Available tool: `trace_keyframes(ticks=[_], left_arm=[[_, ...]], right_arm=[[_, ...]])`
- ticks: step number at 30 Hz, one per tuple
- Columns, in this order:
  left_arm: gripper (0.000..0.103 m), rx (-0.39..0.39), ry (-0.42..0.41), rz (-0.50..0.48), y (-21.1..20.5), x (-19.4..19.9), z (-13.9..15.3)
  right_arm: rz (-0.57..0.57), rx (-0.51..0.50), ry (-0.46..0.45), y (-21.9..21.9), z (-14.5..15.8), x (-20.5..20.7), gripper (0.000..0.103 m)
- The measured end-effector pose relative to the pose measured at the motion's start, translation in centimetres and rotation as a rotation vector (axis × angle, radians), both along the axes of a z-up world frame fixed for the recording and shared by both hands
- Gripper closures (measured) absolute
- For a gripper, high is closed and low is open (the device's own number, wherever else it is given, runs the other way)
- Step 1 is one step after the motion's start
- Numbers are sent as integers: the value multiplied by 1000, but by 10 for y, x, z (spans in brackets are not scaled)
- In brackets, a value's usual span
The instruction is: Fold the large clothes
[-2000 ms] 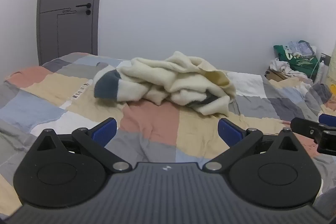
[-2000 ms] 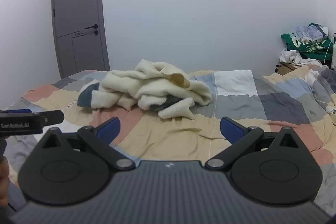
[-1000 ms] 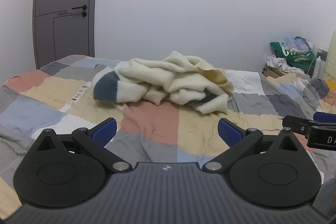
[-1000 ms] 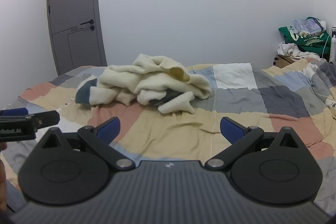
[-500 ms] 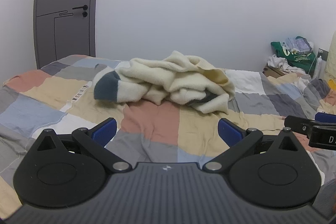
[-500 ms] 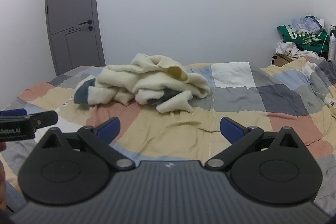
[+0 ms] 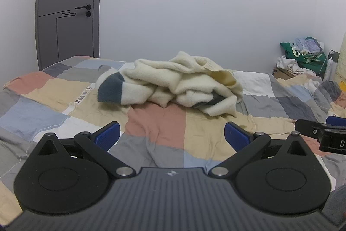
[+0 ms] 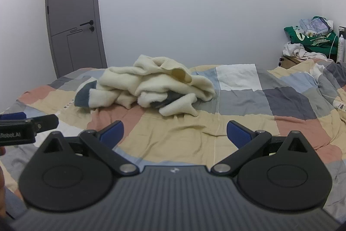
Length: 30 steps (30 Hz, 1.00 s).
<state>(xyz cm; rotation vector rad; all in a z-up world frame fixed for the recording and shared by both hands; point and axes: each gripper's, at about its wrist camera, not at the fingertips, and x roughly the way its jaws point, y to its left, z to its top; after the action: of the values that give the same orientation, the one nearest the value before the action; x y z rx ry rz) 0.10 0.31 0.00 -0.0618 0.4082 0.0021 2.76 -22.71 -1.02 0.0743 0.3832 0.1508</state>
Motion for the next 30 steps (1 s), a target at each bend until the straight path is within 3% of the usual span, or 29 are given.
trace_keyframes(ticks=[30], left_arm=[[0, 3, 0, 1, -2, 4, -3]], right_arm=[[-10, -8, -1, 0, -2, 0, 0]])
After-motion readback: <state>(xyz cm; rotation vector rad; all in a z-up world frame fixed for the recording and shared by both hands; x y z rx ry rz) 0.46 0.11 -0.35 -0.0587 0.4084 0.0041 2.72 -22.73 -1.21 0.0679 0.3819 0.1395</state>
